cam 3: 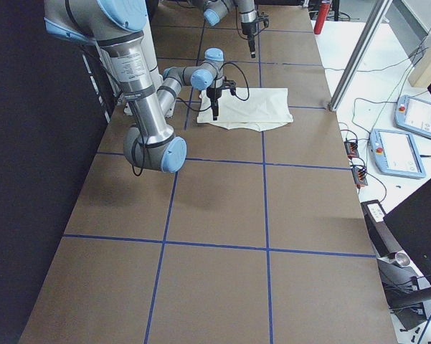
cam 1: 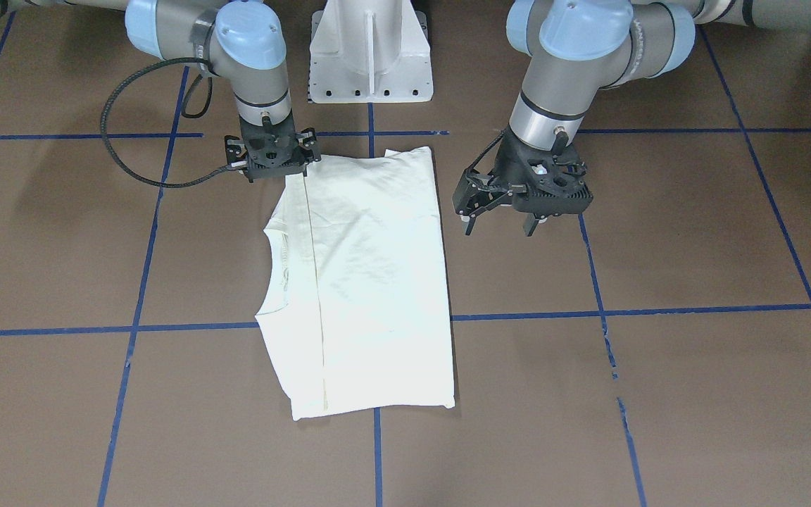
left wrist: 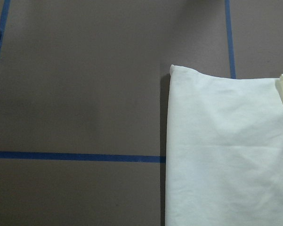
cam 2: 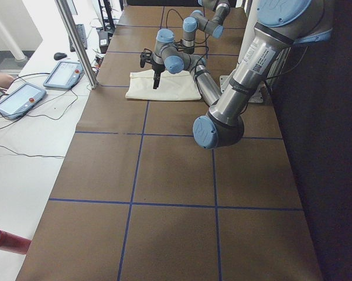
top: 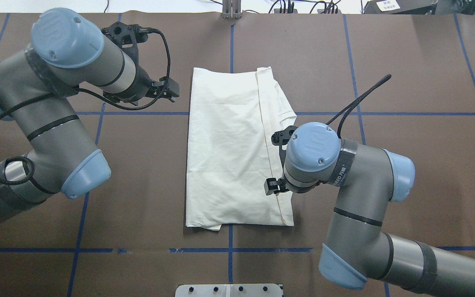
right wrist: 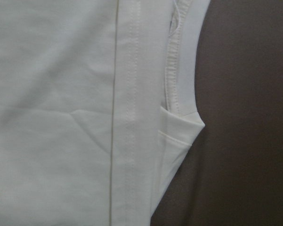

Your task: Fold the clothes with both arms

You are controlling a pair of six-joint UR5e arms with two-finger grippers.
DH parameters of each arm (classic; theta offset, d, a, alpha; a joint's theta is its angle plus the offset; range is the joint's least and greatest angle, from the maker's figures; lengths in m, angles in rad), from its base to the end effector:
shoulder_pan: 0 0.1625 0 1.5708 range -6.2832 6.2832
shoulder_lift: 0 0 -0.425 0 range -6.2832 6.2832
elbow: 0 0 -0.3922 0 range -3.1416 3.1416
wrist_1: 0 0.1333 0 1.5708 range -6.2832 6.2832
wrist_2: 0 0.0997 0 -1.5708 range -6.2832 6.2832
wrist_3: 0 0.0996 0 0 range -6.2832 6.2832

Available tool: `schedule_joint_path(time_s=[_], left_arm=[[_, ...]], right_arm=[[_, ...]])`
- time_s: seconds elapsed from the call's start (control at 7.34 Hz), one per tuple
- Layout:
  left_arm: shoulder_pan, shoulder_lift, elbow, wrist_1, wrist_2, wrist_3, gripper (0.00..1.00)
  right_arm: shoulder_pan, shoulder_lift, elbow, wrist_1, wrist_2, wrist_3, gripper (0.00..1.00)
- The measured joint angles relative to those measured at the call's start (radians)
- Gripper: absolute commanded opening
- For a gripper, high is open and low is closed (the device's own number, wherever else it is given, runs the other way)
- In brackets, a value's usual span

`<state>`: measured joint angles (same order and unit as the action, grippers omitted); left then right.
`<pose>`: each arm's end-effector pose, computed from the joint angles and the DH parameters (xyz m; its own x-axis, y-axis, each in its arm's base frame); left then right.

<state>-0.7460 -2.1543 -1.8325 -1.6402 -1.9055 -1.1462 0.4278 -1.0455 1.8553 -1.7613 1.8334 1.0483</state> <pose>0.3942 -0.5013 0.2022 0.5936 -0.0188 -0.8045 0.2254 0.9636 0.1438 -0.5201 -0.3552 0.2666 0.7736 -0.1770 0.6085 0.1414 0.9842 0.1065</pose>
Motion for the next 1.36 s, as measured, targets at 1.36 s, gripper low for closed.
schedule_joint_path(time_s=[1.36], left_arm=[[0.002, 0.024, -0.046, 0.019, -0.017, -0.009, 1.00]], right_arm=[[-0.018, 0.044, -0.135, -0.064, 0.026, -0.025, 1.00]])
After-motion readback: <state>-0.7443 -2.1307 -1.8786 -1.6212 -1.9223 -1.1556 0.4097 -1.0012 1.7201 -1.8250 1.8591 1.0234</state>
